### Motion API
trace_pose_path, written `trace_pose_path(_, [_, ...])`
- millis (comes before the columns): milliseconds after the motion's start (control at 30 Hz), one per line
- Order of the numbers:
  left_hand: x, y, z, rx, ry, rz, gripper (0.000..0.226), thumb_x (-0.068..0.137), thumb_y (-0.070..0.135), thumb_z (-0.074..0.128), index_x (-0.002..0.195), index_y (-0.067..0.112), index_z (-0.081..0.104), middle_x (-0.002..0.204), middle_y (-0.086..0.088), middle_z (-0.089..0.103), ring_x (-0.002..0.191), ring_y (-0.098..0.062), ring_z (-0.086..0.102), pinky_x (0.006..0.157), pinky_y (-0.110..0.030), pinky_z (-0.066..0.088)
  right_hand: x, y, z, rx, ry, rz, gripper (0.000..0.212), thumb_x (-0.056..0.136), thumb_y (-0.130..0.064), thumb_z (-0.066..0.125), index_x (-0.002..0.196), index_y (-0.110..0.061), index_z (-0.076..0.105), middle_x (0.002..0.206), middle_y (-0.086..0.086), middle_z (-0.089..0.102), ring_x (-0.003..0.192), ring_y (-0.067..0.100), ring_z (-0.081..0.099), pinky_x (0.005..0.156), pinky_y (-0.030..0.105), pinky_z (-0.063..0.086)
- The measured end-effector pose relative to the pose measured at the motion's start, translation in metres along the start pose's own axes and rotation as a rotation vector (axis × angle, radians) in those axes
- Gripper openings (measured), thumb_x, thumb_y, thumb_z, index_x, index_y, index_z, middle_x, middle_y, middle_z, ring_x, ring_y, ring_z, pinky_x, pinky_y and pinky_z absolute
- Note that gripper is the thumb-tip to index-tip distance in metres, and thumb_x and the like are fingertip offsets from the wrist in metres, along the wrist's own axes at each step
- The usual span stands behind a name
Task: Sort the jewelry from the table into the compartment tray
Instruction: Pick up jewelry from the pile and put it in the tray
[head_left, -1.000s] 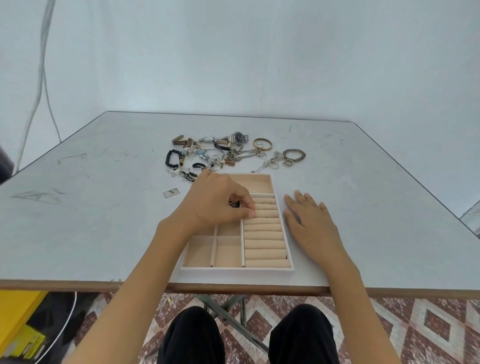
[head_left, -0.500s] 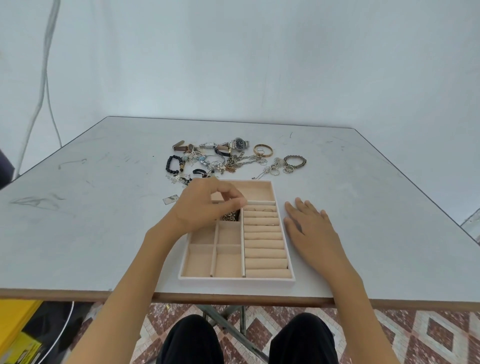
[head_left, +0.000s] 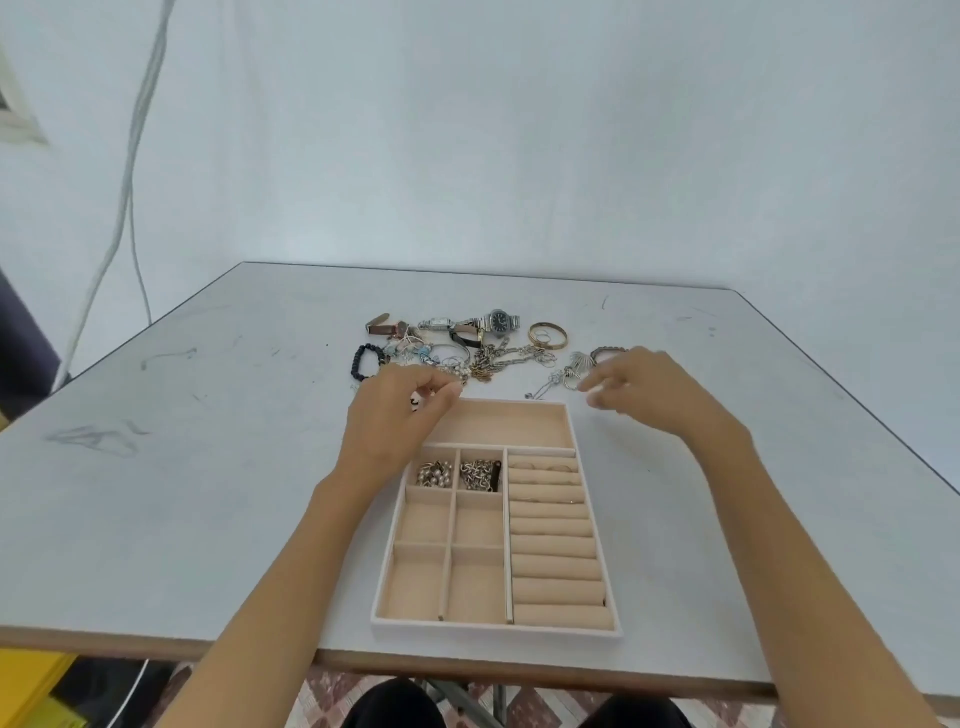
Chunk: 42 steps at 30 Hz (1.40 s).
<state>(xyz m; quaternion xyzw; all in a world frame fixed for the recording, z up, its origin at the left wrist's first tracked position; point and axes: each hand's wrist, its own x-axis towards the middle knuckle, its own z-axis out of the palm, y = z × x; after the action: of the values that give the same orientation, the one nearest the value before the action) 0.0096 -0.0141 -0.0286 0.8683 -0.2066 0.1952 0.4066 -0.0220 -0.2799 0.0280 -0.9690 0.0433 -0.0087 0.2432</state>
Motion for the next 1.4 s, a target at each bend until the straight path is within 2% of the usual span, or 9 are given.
trace_pose_path(233, [0.000, -0.010, -0.004, 0.048, 0.056, -0.030, 0.025, 0.086, 0.046, 0.052, 0.082, 0.028, 0.070, 0.079, 0.019, 0.065, 0.081, 0.003, 0.057, 0.057, -0.016, 0.033, 0.055, -0.024, 0.032, 0.051, -0.078, -0.136, 0.023, 0.075, -0.021, 0.079, 0.097, -0.027, 0.076, 0.082, -0.006, 0.064, 0.086, 0.013, 0.062, 0.079, 0.032, 0.049])
trace_pose_path(367, [0.000, -0.011, -0.002, 0.086, 0.042, -0.020, 0.018, 0.090, 0.041, 0.058, 0.082, 0.029, 0.069, 0.080, 0.019, 0.065, 0.082, 0.000, 0.057, 0.059, -0.016, 0.033, 0.062, -0.024, 0.042, 0.057, -0.040, -0.148, 0.011, 0.075, -0.018, 0.076, 0.084, -0.025, 0.076, 0.079, -0.008, 0.066, 0.079, 0.010, 0.061, 0.063, 0.025, 0.042])
trace_pose_path(567, [0.004, -0.006, 0.002, -0.069, 0.083, -0.046, 0.022, 0.084, 0.047, 0.055, 0.077, 0.032, 0.069, 0.079, 0.021, 0.068, 0.083, -0.002, 0.060, 0.068, -0.020, 0.043, 0.073, -0.019, 0.049, -0.094, -0.046, -0.209, 0.017, 0.083, -0.008, 0.058, 0.072, -0.020, 0.063, 0.087, -0.006, 0.068, 0.088, 0.017, 0.064, 0.074, 0.031, 0.050])
trace_pose_path(667, [0.008, 0.005, 0.003, -0.152, 0.067, -0.050, 0.021, 0.084, 0.045, 0.055, 0.080, 0.030, 0.070, 0.081, 0.022, 0.068, 0.083, 0.000, 0.060, 0.066, -0.008, 0.038, 0.072, -0.024, 0.043, 0.170, 0.024, -0.225, 0.012, 0.091, -0.006, 0.052, 0.085, -0.009, 0.061, 0.090, -0.005, 0.062, 0.080, 0.013, 0.057, 0.072, 0.027, 0.046])
trace_pose_path(800, [0.030, 0.012, 0.013, -0.198, -0.073, -0.046, 0.034, 0.084, 0.046, 0.053, 0.109, 0.027, 0.066, 0.100, 0.018, 0.068, 0.095, 0.006, 0.058, 0.077, -0.007, 0.039, 0.062, -0.039, 0.032, 0.527, 0.144, -0.282, 0.013, 0.092, -0.010, 0.057, 0.080, -0.017, 0.060, 0.076, -0.008, 0.059, 0.063, 0.007, 0.050, 0.062, 0.019, 0.040])
trace_pose_path(900, [0.050, 0.017, 0.026, -0.205, -0.236, -0.064, 0.043, 0.089, 0.037, 0.061, 0.128, 0.023, 0.054, 0.116, 0.011, 0.064, 0.111, -0.002, 0.055, 0.093, -0.022, 0.042, 0.057, -0.045, 0.030, 0.607, 0.149, -0.331, 0.009, 0.090, -0.012, 0.061, 0.083, -0.015, 0.064, 0.075, -0.010, 0.059, 0.065, 0.010, 0.049, 0.066, 0.023, 0.041])
trace_pose_path(1000, [0.064, 0.022, 0.040, -0.218, -0.385, -0.080, 0.043, 0.091, 0.027, 0.061, 0.132, 0.021, 0.050, 0.117, 0.010, 0.061, 0.115, -0.005, 0.053, 0.093, -0.026, 0.042, 0.056, -0.047, 0.030, 0.622, 0.151, -0.344, 0.006, 0.090, -0.014, 0.062, 0.085, -0.015, 0.066, 0.081, -0.008, 0.063, 0.073, 0.013, 0.050, 0.071, 0.026, 0.042])
trace_pose_path(1167, [0.071, 0.016, 0.054, -0.166, -0.403, -0.048, 0.017, 0.094, 0.017, 0.054, 0.101, 0.017, 0.070, 0.089, 0.012, 0.070, 0.084, -0.014, 0.064, 0.076, -0.028, 0.049, 0.059, -0.041, 0.031, 0.624, 0.159, -0.301, 0.009, 0.090, -0.014, 0.062, 0.083, -0.019, 0.065, 0.081, -0.011, 0.063, 0.073, 0.013, 0.049, 0.074, 0.027, 0.043])
trace_pose_path(1400, [0.071, 0.002, 0.046, -0.206, -0.302, -0.067, 0.015, 0.095, 0.019, 0.055, 0.094, 0.018, 0.070, 0.072, 0.009, 0.066, 0.068, 0.001, 0.060, 0.066, -0.014, 0.047, 0.062, -0.017, 0.026, 0.611, 0.204, -0.171, 0.004, 0.090, -0.017, 0.064, 0.090, -0.015, 0.067, 0.089, -0.004, 0.066, 0.065, 0.009, 0.049, 0.063, 0.021, 0.041])
